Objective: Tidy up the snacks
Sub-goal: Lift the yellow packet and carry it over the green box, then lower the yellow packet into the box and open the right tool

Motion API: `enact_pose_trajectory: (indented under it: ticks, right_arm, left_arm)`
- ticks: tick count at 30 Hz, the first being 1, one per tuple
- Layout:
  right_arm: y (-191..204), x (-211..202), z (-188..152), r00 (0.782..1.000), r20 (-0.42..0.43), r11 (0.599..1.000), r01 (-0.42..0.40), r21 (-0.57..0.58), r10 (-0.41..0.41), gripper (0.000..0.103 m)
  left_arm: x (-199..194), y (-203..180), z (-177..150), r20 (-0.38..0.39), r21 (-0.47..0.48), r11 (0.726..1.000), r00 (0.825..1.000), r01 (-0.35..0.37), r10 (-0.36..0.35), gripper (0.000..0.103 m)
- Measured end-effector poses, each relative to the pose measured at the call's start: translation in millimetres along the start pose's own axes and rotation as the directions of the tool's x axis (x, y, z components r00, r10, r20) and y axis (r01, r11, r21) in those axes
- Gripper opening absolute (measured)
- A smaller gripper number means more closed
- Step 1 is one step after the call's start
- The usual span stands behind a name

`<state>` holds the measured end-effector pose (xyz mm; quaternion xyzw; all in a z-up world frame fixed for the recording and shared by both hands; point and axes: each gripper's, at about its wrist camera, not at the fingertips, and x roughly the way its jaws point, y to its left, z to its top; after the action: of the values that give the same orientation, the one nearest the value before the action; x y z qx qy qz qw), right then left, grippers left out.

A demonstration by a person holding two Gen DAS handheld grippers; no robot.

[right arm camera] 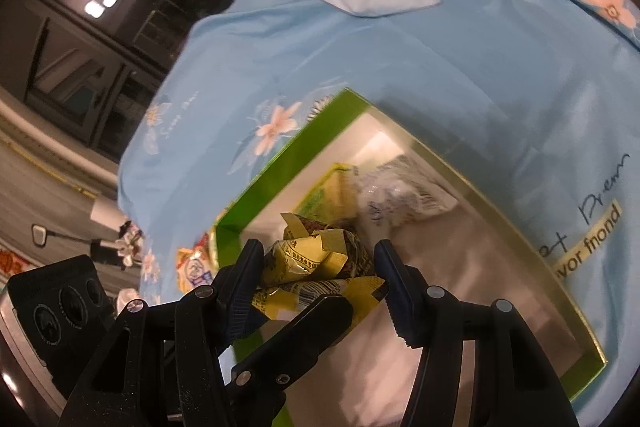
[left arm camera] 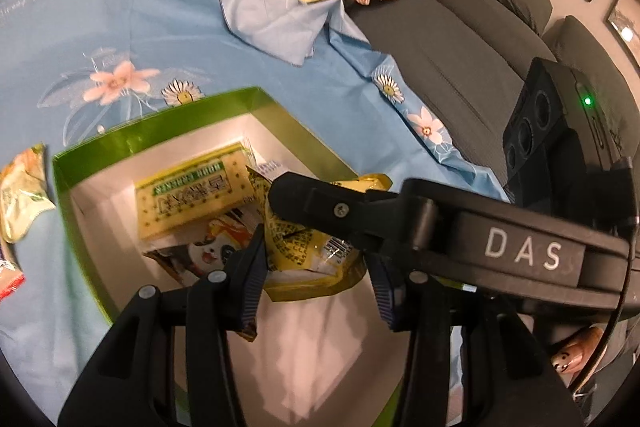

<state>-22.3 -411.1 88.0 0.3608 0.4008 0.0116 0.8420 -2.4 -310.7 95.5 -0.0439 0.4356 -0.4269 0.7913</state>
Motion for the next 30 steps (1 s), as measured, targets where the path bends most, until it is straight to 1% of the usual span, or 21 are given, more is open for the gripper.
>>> enact_pose_trajectory:
  ticks: [7,13,20,23,25,28,30]
  right_arm:
    - [-12,5,0,0.998,-0.032,0.998,0.057,0.03,-0.056,0.06]
    - [-18,11,0,0.993,-0.056,0.993,0.11,0.047,-0.107,0.06]
    - [-23,12,0,0.992,-0.065,0.991,0.117,0.065,-0.112,0.06]
    - [-25,14,1,0.988,-0.07,0.987,0.144,0.068,-0.14,0.06]
    - [-25,15,1,0.986,-0.067,0.985,0.158,0.07,-0.153,0.06]
    - [-26,15,2,0.983,-0.065,0.982,0.176,0.069,-0.172,0.06]
    - [-26,15,1,0.98,-0.064,0.978,0.194,0.07,-0.19,0.061]
  left_arm:
    - [15,1,-2,-0.054,-0.031,0.999,0.998,0.024,-0.026,0.046]
    - [27,6,-4,-0.109,-0.065,0.998,0.994,0.009,-0.016,0.046]
    - [30,5,-5,-0.135,-0.076,0.997,0.991,0.002,-0.012,0.047]
    - [34,6,-5,-0.155,-0.089,0.996,0.988,0.002,-0.016,0.048]
    - [33,5,-5,-0.154,-0.088,0.996,0.988,-0.001,-0.012,0.049]
    - [31,6,-6,-0.149,-0.093,0.996,0.989,-0.004,-0.01,0.046]
    - [29,8,-6,-0.143,-0.108,0.994,0.99,-0.012,-0.004,0.047]
